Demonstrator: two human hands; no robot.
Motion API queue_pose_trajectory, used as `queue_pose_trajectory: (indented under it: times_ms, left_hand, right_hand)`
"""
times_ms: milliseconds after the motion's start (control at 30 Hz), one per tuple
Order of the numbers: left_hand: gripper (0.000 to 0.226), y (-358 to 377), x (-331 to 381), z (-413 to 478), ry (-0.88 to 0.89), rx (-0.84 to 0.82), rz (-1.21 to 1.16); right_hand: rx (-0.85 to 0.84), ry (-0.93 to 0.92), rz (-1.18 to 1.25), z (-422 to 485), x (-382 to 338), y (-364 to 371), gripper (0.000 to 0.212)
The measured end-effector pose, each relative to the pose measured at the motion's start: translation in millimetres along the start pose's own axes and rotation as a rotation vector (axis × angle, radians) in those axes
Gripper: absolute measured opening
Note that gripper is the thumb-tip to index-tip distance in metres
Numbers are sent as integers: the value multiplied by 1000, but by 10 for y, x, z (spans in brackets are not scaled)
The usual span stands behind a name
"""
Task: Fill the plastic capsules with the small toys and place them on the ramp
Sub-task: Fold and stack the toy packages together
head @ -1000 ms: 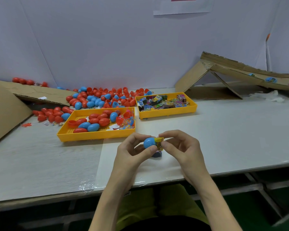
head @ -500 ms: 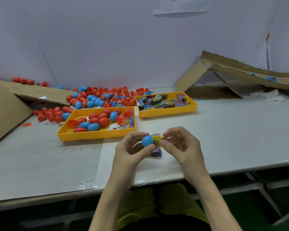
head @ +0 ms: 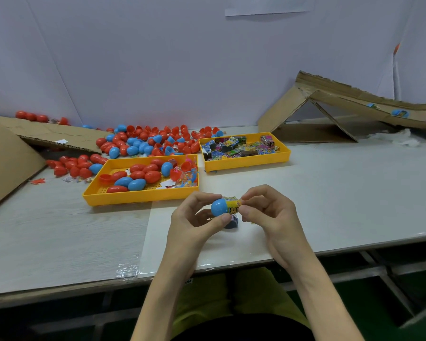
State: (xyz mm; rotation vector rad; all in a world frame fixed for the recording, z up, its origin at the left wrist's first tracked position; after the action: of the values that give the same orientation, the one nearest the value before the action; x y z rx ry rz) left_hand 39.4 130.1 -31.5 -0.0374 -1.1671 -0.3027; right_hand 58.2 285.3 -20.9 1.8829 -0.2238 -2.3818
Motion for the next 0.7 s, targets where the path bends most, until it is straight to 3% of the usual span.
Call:
queue_pose_trajectory:
  times_ms: [400, 700]
  left_hand:
    - [44, 12, -21, 4, -9, -9, 36]
    - [41, 8, 2, 4, 22, 3, 90]
  right_hand:
    - [-37, 18, 57, -13, -16, 16, 7]
    - [36, -33, -55, -17, -38, -14, 18]
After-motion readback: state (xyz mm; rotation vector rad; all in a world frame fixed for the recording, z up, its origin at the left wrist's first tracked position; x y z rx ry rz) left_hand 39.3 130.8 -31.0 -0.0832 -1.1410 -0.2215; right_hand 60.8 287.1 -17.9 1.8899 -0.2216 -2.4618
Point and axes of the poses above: each hand's wrist, its own z-axis towards the middle knuckle, its own y-axis out of the palm, x = y × z, the point moved 10 cm from there along z, towards the middle knuckle, and after that the axes turned 9 degrees about y, right-handed, at the moved point
